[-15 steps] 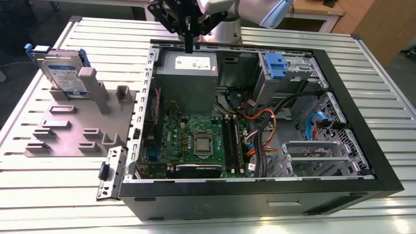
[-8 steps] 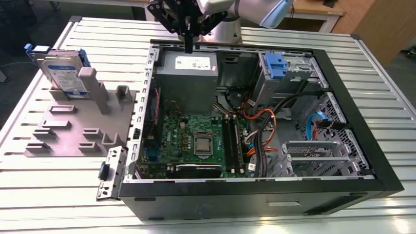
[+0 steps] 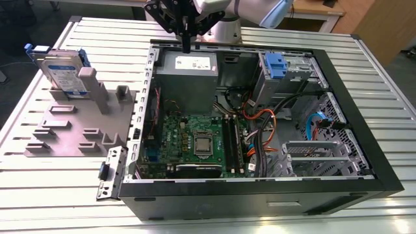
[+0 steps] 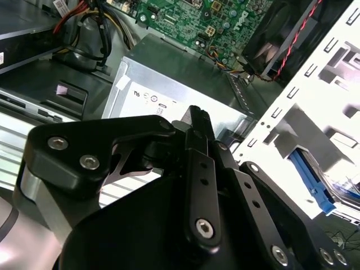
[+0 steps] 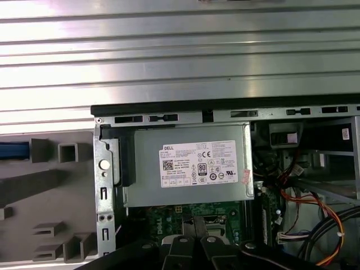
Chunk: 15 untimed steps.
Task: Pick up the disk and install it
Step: 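Reach for the disk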
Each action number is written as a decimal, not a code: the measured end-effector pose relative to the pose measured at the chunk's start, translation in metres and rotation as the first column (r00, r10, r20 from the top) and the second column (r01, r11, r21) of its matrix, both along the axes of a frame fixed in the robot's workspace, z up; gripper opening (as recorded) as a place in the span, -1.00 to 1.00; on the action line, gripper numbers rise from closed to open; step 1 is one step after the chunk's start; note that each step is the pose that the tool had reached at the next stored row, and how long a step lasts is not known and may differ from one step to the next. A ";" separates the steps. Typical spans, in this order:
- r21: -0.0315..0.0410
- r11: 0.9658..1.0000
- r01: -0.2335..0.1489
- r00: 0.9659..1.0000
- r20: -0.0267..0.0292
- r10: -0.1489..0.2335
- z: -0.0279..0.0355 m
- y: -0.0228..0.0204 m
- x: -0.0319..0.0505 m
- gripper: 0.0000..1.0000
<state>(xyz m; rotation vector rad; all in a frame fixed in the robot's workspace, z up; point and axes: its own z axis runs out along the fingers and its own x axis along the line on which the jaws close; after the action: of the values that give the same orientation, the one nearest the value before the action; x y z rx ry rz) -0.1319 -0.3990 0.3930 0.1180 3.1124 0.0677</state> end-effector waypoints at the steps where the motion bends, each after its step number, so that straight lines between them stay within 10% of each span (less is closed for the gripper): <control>1: 0.000 1.000 0.000 1.000 0.000 0.000 0.0000 0.0000 -0.0012 -0.79; 15: 0.000 1.000 0.000 1.000 0.000 0.000 -0.0001 0.0000 -0.0063 -0.79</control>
<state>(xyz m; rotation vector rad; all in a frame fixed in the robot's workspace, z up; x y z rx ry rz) -0.1382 -0.3989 0.3929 0.1181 3.1125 0.0677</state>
